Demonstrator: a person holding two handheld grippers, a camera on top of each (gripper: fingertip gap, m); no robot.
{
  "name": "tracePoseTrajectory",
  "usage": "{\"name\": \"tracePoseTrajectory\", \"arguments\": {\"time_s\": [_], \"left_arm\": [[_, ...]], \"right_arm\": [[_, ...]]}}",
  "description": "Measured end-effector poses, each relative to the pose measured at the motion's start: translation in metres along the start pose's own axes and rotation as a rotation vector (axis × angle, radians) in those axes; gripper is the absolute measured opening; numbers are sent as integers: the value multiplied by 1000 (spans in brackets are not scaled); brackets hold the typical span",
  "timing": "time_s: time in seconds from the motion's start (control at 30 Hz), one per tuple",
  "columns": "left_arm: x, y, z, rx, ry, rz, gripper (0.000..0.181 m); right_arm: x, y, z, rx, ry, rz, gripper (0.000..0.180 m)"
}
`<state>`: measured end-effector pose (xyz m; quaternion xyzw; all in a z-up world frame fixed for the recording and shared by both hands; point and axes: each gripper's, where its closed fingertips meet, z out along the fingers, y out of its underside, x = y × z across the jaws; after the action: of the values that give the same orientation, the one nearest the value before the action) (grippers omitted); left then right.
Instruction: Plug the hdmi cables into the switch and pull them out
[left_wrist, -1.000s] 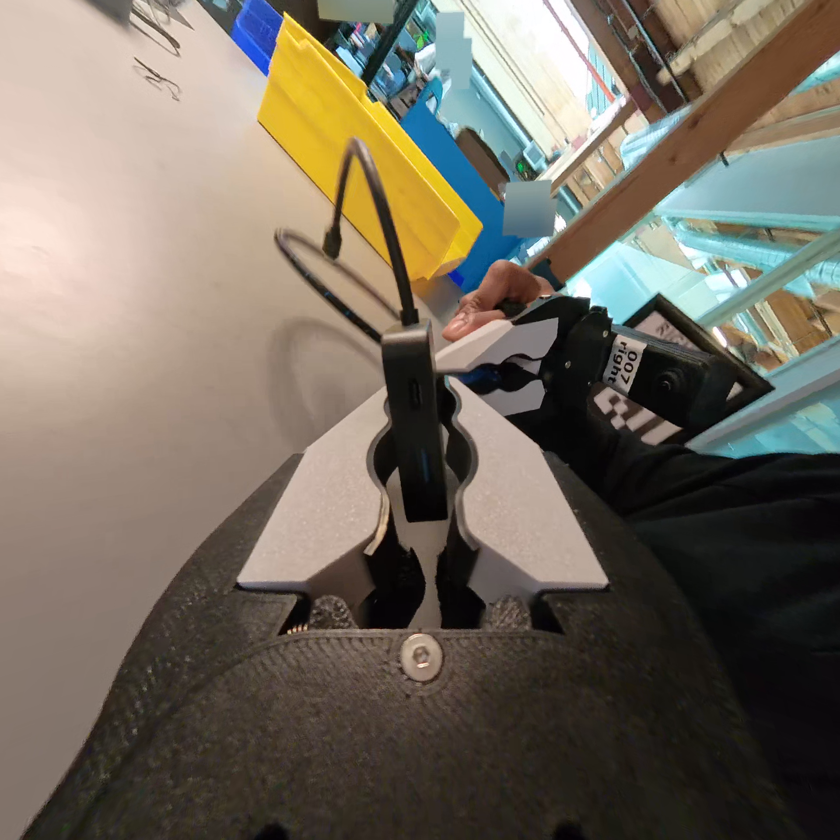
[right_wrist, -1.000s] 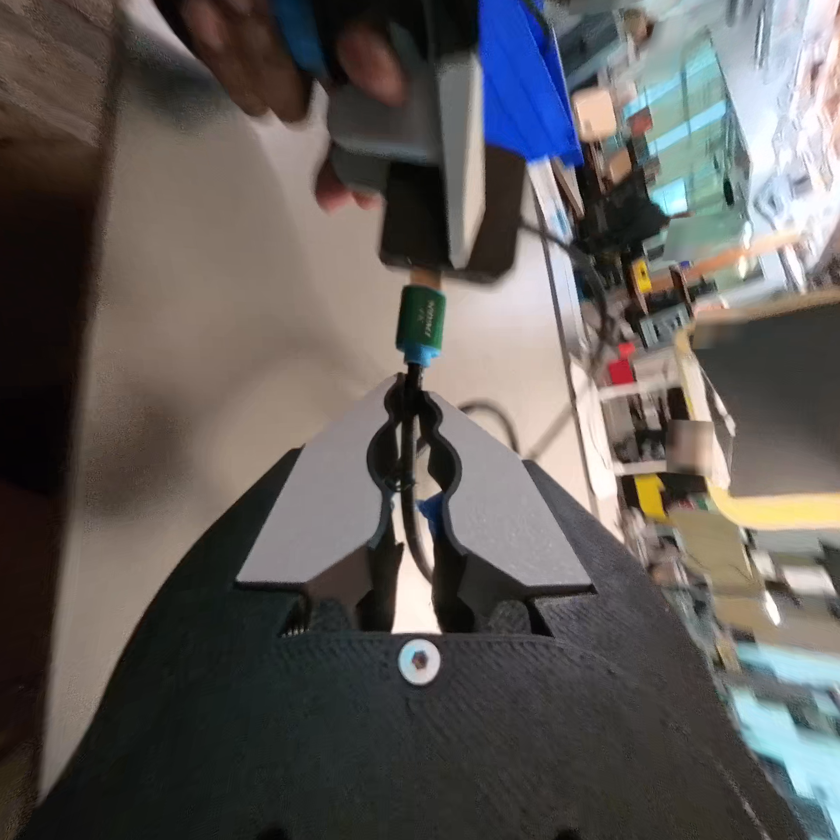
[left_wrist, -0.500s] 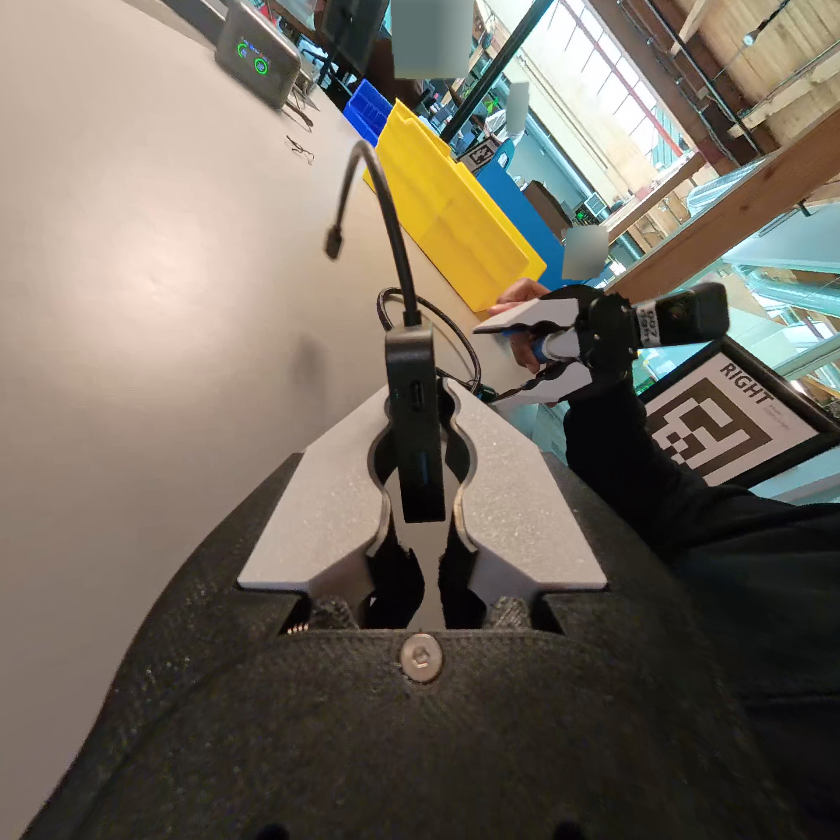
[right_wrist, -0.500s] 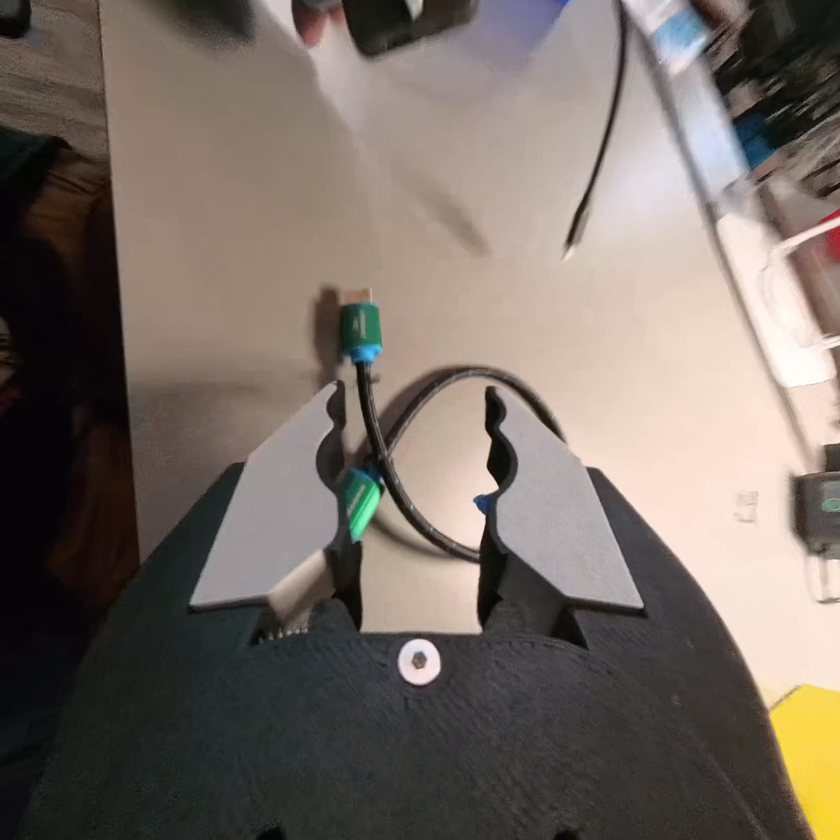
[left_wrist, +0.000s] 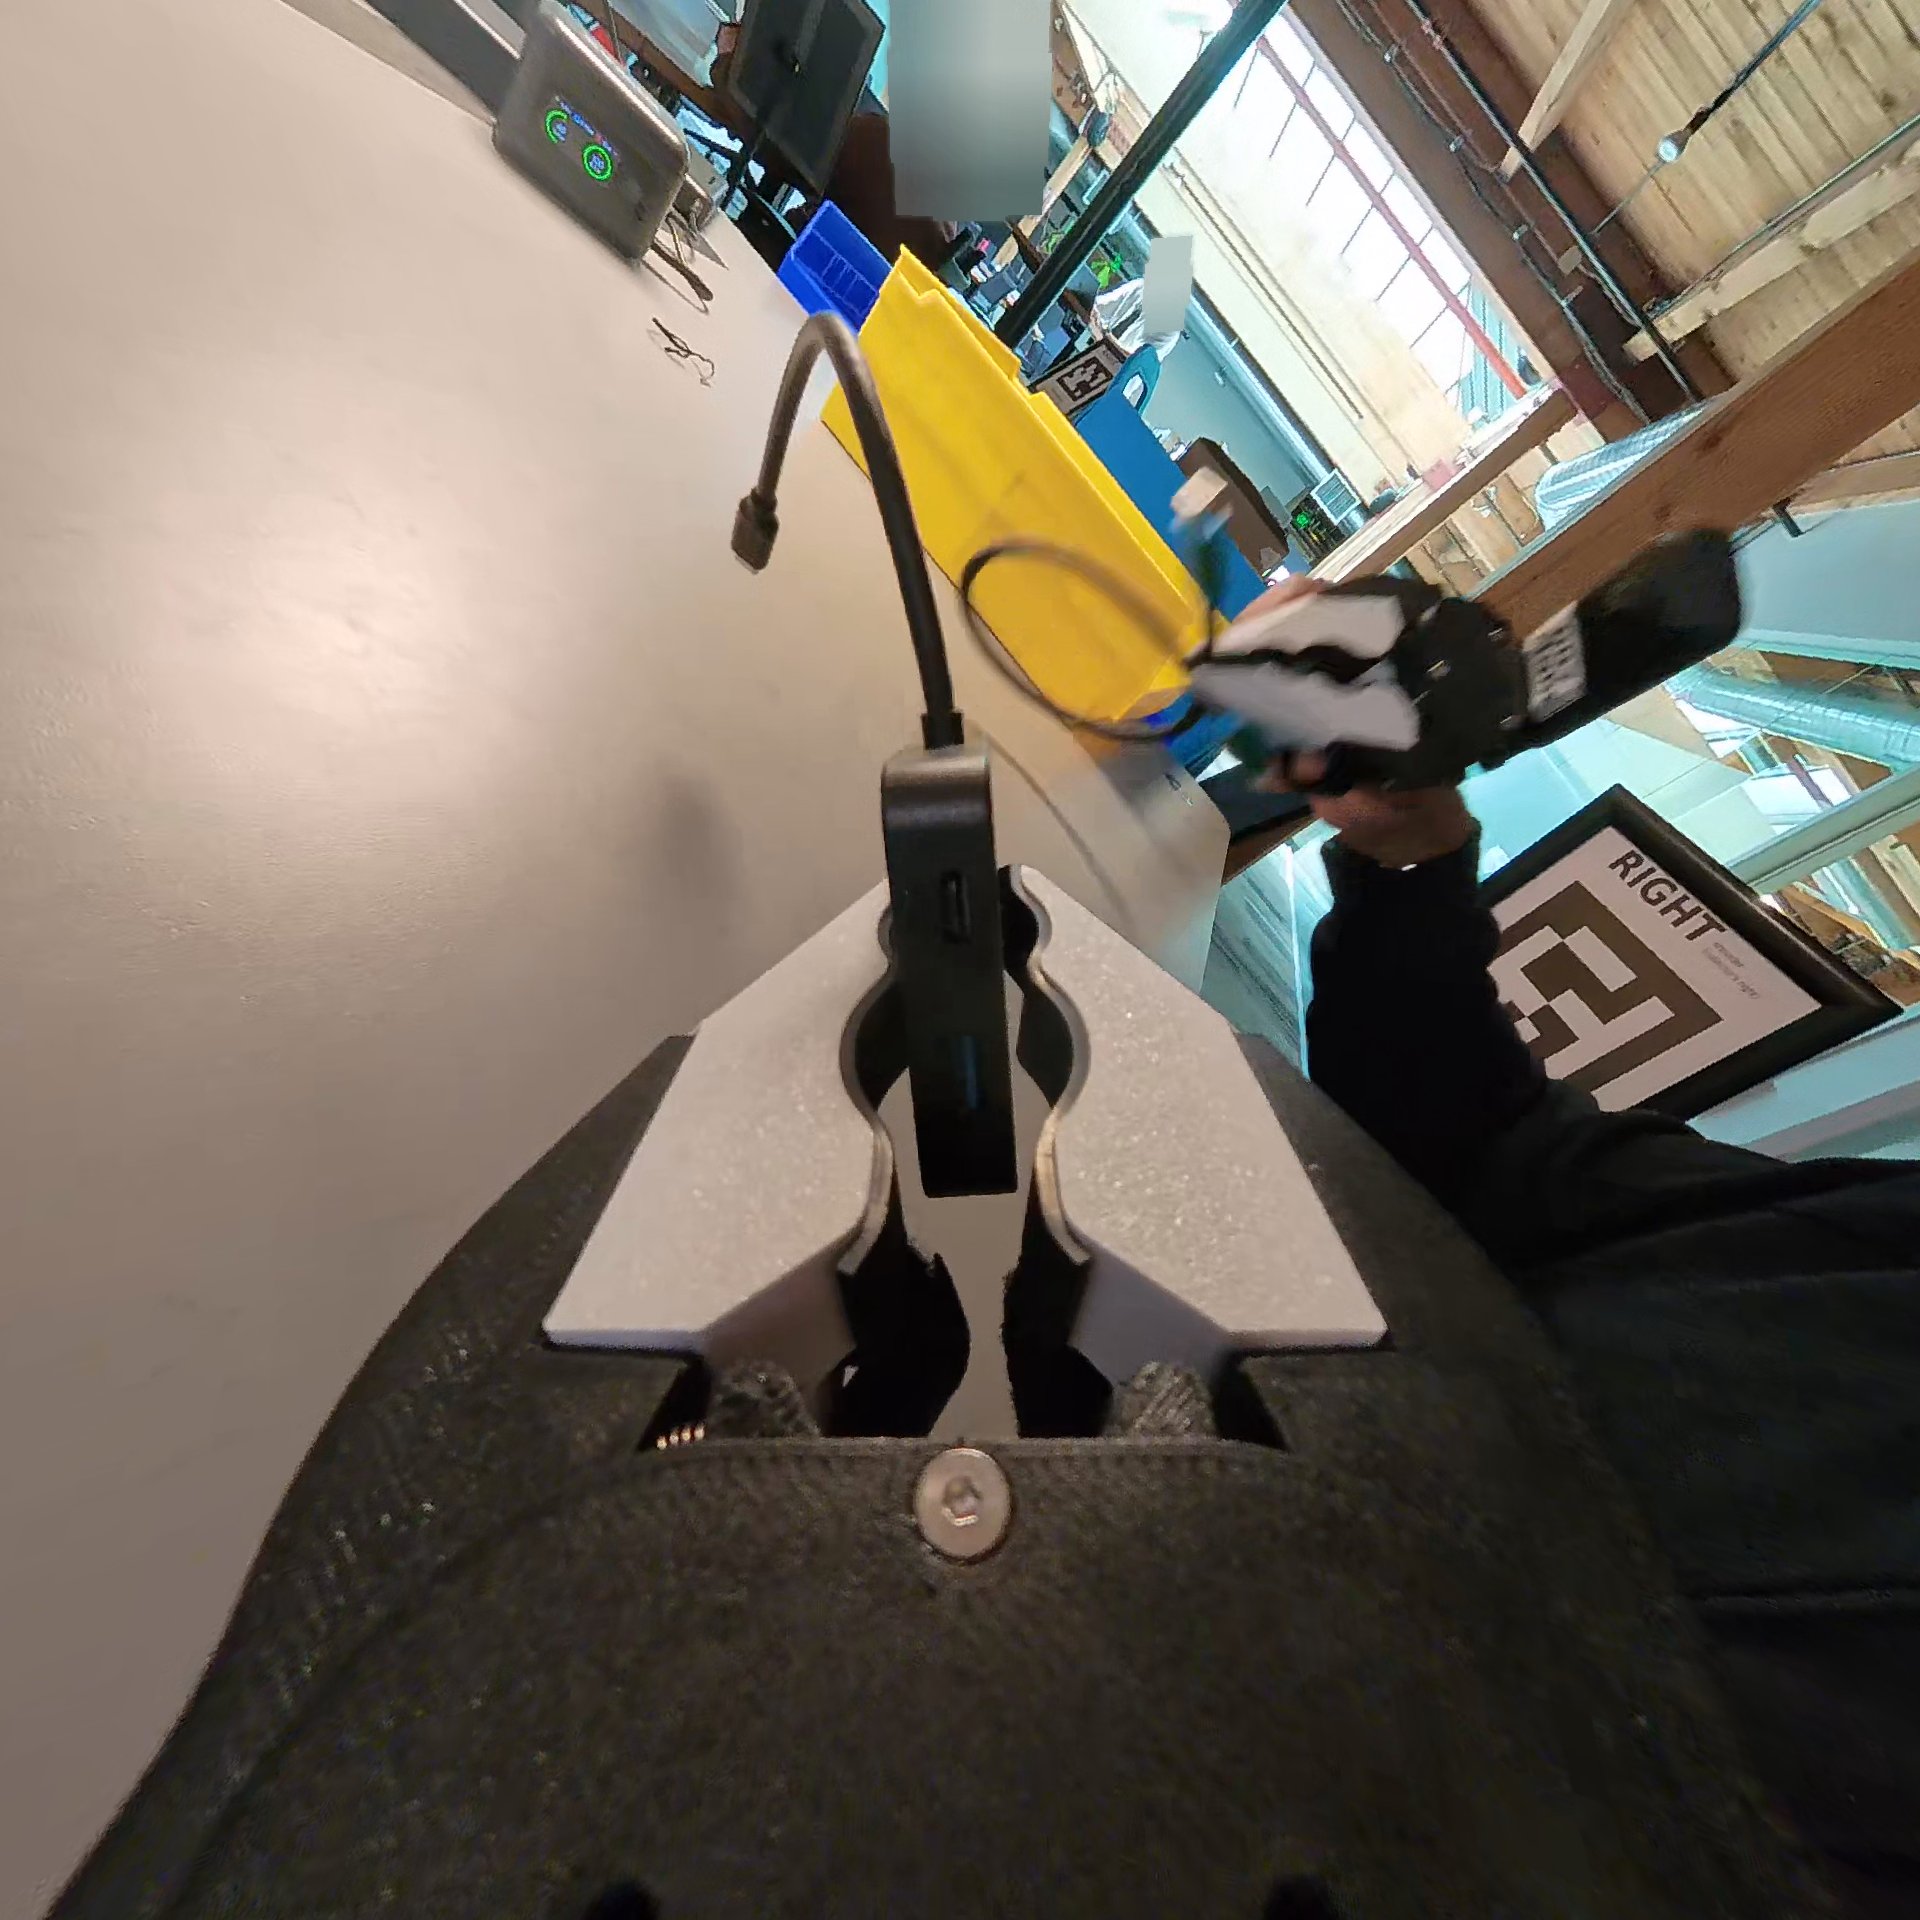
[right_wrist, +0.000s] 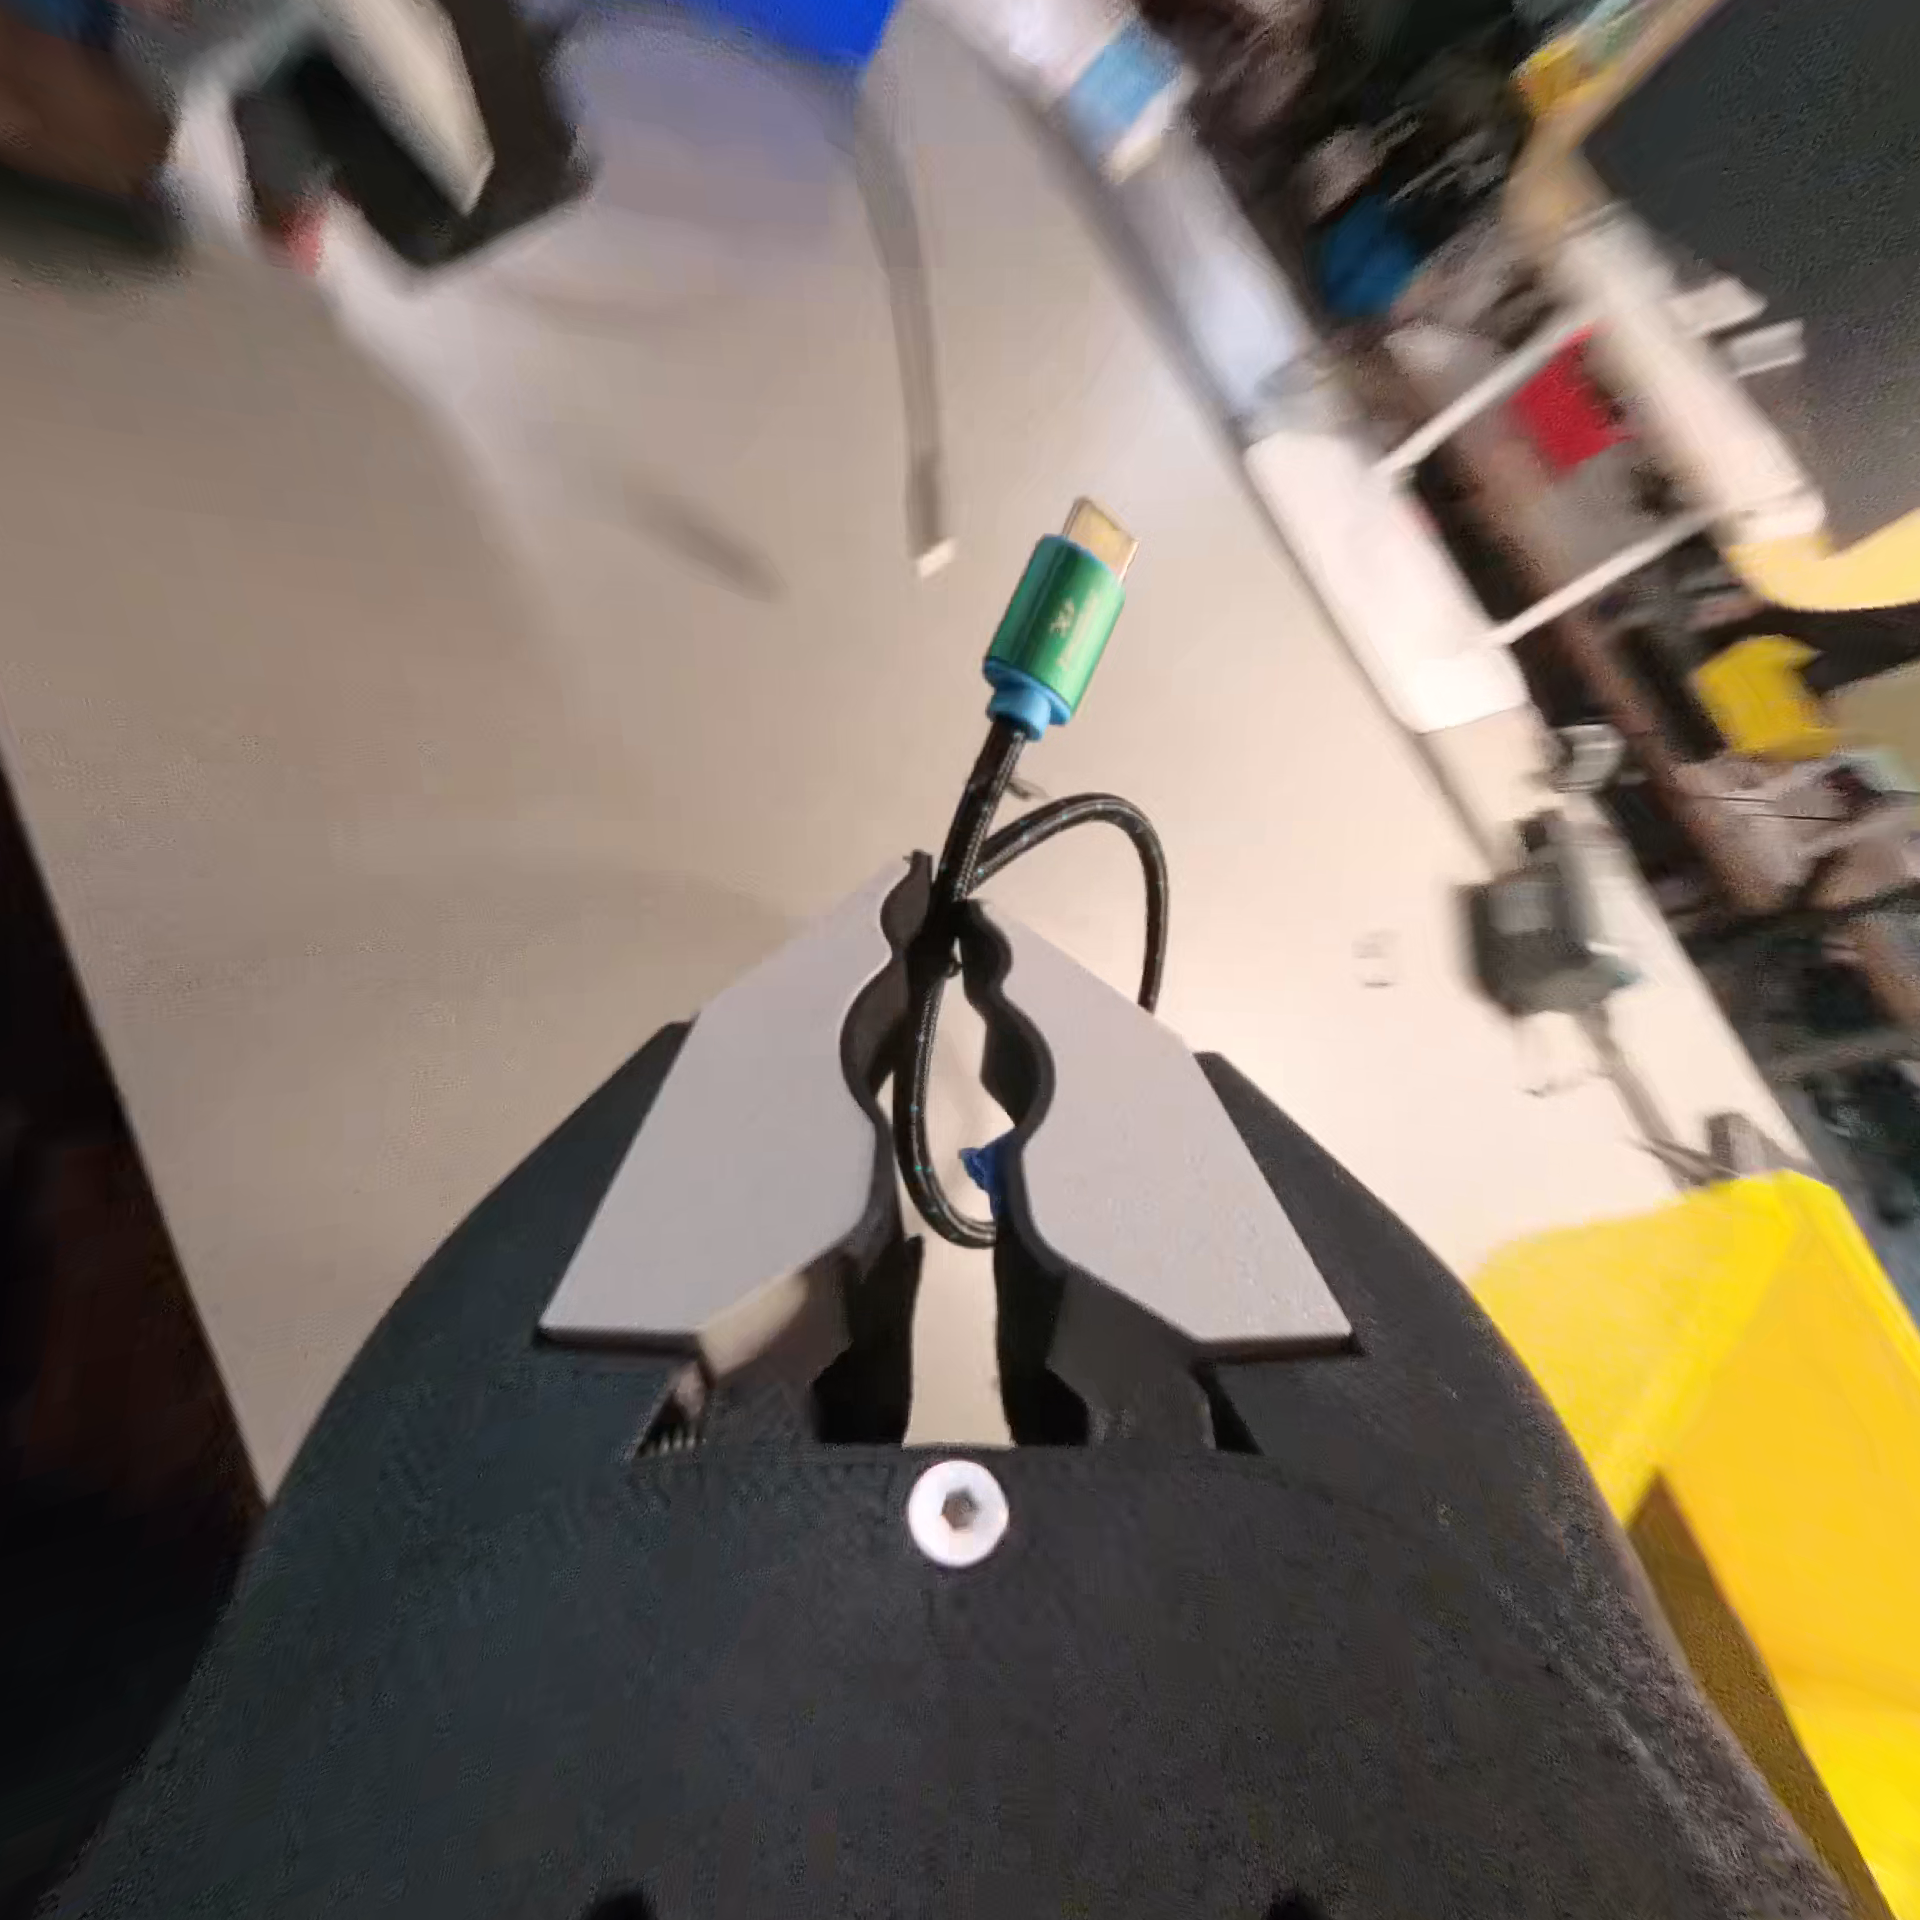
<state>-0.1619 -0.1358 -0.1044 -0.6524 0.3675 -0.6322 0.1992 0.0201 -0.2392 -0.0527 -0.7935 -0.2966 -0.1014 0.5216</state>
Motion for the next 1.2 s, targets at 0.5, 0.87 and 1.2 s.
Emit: {"name": "tracePoseTrajectory", "arguments": {"time_s": [0.5, 0.87, 1.2], "left_arm": [[2, 3, 1, -17, -5, 19, 14], [43, 12, 26, -28, 107, 145, 14], [135, 48, 89, -87, 382, 224, 14]], "right_arm": [[159, 166, -91, -470, 424, 244, 9], [82, 69, -79, -157, 365, 238, 50], [-125, -57, 10, 268, -506, 449, 35]]}}
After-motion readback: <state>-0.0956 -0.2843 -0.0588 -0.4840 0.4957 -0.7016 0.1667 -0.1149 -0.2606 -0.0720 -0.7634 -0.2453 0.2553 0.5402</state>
